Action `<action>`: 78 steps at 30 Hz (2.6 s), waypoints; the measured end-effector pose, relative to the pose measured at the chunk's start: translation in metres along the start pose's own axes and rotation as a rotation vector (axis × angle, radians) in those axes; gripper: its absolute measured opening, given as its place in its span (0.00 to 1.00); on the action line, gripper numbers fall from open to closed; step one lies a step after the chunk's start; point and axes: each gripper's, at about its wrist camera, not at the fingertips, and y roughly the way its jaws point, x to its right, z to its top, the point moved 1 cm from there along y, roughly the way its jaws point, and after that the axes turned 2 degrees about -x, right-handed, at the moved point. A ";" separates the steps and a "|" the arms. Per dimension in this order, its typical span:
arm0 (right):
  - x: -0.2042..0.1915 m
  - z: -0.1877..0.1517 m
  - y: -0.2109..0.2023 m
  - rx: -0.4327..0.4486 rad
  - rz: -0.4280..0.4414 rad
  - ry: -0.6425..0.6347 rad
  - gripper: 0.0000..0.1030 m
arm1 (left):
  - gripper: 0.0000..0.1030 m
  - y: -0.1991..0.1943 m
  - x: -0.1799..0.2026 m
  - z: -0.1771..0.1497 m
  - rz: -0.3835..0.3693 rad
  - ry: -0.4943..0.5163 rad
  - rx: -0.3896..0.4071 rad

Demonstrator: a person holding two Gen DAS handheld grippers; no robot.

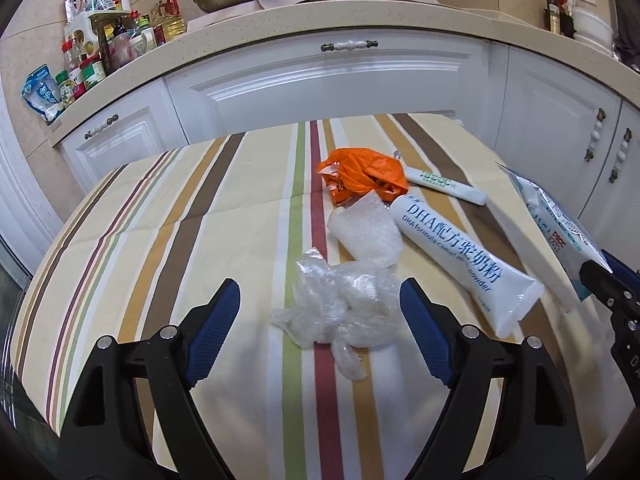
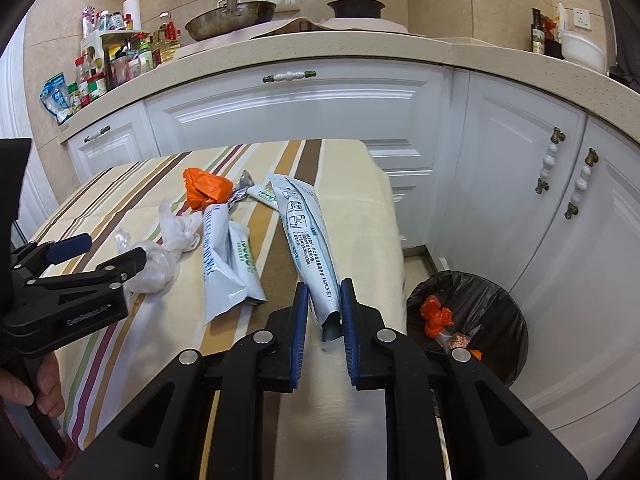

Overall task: Collect trash
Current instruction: 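Grasp the clear plastic bag with the left gripper and lift it, then carry the tube and clear bag to the bin and open both grippers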

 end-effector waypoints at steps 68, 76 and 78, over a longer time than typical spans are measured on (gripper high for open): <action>0.218 -0.037 -0.001 0.042 -0.341 0.370 0.17 | 0.45 0.016 0.297 0.051 -0.242 0.363 0.091; 0.237 -0.037 0.025 0.026 -0.335 0.392 0.17 | 0.45 0.047 0.329 0.052 -0.226 0.373 0.011; 0.240 -0.038 0.033 0.017 -0.331 0.395 0.17 | 0.45 0.055 0.333 0.053 -0.213 0.376 0.002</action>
